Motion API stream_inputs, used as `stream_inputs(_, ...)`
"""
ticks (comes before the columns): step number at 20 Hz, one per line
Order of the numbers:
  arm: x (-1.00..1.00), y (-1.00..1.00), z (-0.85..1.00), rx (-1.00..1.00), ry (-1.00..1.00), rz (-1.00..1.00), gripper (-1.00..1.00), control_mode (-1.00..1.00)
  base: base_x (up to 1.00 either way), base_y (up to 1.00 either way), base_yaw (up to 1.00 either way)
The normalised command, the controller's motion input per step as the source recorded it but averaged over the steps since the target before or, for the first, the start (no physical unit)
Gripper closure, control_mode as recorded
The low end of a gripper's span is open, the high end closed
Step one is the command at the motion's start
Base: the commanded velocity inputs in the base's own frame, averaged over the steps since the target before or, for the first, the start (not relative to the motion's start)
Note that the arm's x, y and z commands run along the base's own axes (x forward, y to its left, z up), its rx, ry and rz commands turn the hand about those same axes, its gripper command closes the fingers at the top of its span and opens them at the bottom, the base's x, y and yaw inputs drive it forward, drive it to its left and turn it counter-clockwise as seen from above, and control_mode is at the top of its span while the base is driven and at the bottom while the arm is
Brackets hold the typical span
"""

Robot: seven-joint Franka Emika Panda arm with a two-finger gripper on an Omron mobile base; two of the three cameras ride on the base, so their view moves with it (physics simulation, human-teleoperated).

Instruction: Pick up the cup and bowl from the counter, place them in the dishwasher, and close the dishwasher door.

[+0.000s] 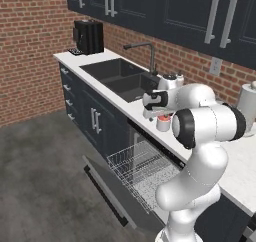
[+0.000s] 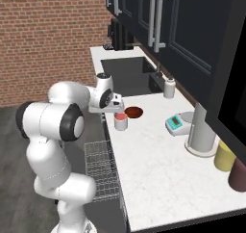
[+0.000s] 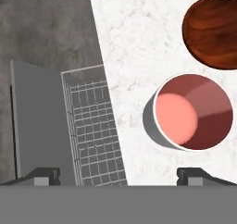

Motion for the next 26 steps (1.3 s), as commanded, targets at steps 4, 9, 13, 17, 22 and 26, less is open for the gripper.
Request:
stream_inputs(4,0.25,-0.02,-0.24,0.00,0.01,0.00,-1.00,-1.00,0.00,0.00,0.00)
stream_inputs(9,0.20,-0.06,-0.14,0.00,0.00,0.00,-1.00,-1.00,0.00,0.00,0.00)
stream_inputs(13,0.23,-0.16,-0.22,0.00,0.00,0.00,-1.00,-1.00,0.00,0.00,0.00)
stream_inputs(17,0.36,-0.16,-0.22,0.00,0.00,0.00,-1.00,-1.00,0.00,0.00,0.00)
stream_inputs(22,0.43,-0.15,-0.09,0.00,0.00,0.00,-1.00,-1.00,0.00,0.00,0.00)
stream_inputs(26,0.36,-0.12,-0.03,0.00,0.00,0.00,-1.00,-1.00,0.00,0.00,0.00)
